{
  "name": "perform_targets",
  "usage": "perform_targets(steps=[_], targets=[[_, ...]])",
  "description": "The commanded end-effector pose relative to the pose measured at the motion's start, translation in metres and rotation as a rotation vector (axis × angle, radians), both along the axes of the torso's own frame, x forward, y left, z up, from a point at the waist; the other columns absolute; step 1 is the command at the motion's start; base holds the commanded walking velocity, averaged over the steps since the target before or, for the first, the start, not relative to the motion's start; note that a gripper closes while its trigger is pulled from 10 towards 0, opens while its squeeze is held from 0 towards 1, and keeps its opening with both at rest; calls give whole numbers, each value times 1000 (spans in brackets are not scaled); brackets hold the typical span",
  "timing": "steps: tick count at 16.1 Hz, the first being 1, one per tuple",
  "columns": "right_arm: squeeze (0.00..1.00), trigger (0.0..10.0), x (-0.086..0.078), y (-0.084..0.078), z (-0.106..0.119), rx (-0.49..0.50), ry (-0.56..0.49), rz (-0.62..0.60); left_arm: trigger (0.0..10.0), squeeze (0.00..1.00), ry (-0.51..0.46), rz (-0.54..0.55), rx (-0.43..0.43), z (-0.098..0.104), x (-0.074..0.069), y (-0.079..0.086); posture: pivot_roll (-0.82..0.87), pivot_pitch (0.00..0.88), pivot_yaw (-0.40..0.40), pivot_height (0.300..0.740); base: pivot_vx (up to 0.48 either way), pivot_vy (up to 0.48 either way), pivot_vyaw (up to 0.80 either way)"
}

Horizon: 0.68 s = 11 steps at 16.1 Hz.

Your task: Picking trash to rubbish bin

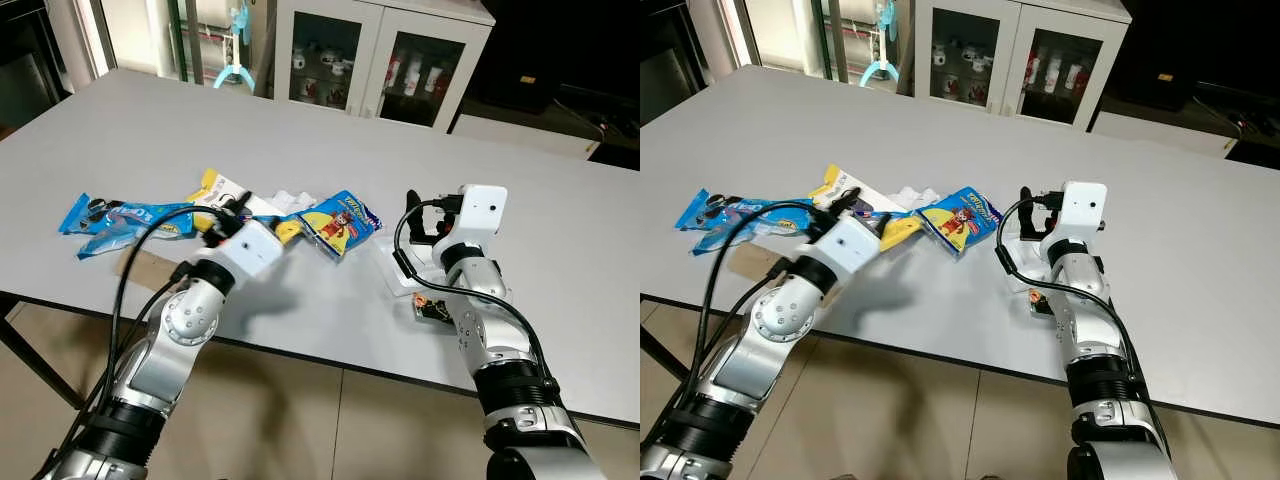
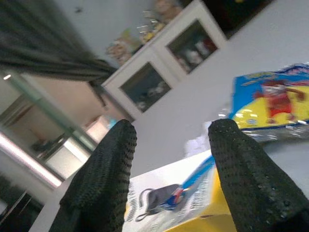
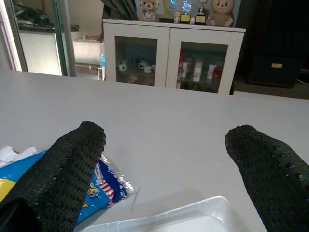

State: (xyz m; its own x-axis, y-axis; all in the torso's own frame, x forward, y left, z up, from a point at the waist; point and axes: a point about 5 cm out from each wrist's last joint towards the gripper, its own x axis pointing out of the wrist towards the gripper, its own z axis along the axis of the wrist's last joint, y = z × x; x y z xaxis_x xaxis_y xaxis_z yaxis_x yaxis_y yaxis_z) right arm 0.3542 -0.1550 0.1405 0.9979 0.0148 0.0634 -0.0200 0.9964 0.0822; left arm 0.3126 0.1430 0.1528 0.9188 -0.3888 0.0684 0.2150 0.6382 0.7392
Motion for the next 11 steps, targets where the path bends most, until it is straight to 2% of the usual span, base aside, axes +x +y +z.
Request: perform_targets(steps=[1, 6, 11], targets=[[0, 10000, 1, -7, 1, 3, 2, -15, 10000, 1000, -6, -40, 46, 8, 1, -7, -34, 56, -118, 740, 0, 0, 0], [0, 10000, 0, -3, -1, 8, 9, 2, 10000, 1000, 85, -78, 148, -3, -2, -6, -34, 60, -120, 740, 0, 0, 0], [0, 10000, 0, -2, -3, 11, 20, 12, 10000, 1000, 149, -107, 182, -7, -3, -5, -32, 62, -123, 740, 0, 0, 0]])
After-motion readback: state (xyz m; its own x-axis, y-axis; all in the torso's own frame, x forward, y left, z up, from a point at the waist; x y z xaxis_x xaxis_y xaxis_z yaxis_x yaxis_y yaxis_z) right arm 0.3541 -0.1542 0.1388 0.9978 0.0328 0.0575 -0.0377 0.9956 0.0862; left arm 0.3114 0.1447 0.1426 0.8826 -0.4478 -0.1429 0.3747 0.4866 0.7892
